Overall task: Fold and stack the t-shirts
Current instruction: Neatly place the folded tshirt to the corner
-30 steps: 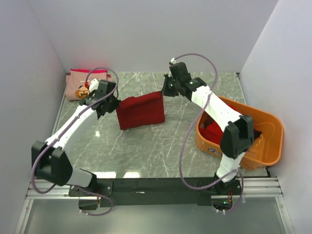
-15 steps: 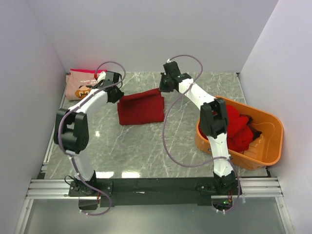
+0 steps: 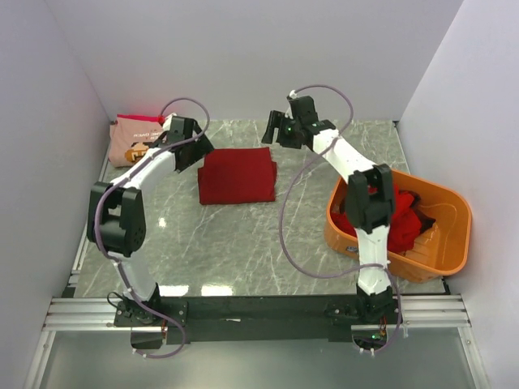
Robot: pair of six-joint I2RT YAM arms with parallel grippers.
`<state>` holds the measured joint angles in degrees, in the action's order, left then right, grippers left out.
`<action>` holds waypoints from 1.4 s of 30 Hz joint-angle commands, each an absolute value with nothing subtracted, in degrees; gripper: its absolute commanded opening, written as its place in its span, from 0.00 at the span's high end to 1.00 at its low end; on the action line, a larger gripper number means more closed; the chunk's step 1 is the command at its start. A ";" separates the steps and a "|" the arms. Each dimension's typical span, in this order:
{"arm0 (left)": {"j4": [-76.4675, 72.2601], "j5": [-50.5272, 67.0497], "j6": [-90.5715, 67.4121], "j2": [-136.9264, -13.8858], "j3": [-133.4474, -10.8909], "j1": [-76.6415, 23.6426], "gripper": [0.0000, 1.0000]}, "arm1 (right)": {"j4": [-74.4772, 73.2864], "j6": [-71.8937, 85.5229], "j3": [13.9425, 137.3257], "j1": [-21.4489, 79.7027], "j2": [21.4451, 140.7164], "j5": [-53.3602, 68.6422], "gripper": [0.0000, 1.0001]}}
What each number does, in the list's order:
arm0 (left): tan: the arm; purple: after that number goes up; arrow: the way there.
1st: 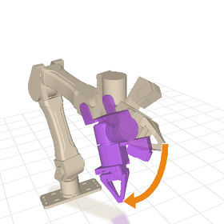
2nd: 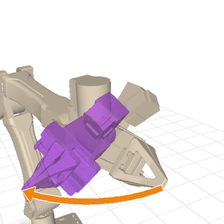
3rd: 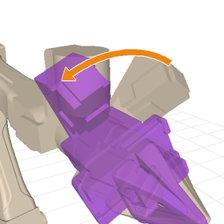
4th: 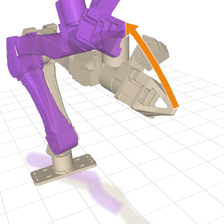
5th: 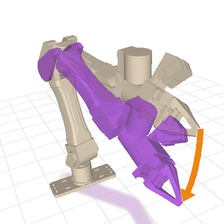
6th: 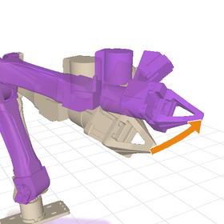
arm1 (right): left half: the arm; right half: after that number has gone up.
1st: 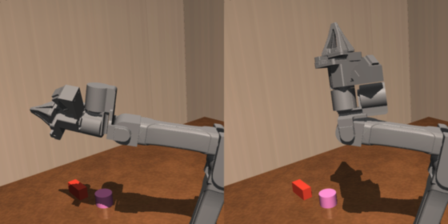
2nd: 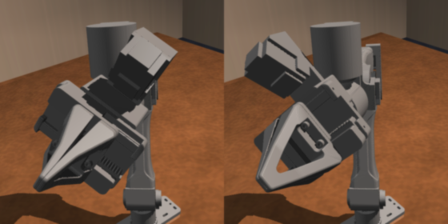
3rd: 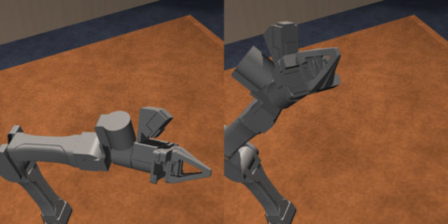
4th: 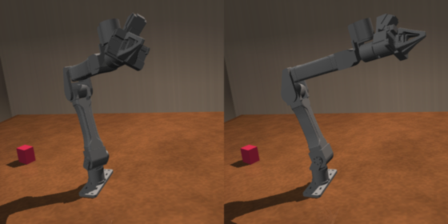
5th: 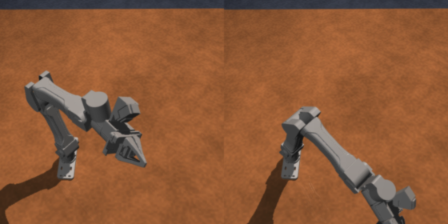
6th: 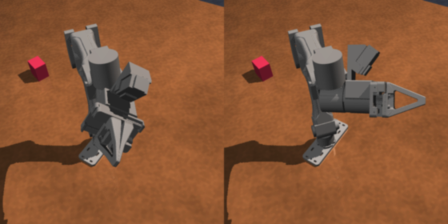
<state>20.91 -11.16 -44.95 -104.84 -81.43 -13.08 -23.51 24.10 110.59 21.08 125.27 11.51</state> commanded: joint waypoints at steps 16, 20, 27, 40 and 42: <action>21.89 -5.19 -39.64 -114.96 -80.86 -13.27 0.02 | -16.87 21.88 64.97 27.77 80.08 9.50 0.13; 20.56 -5.62 -40.43 -116.36 -79.80 -13.62 0.14 | -18.19 21.45 61.88 27.69 75.25 7.22 0.13; 26.02 -11.25 -38.76 -121.11 -83.94 -17.93 0.23 | -23.82 21.88 60.21 27.60 71.29 -3.43 0.12; 32.51 -23.09 -34.02 -122.96 -93.16 -20.13 0.99 | -21.54 21.97 52.39 27.69 66.53 -3.08 0.12; 32.96 -28.96 -31.31 -121.99 -95.26 -20.13 0.99 | -21.71 21.89 51.07 27.69 66.45 -3.60 0.12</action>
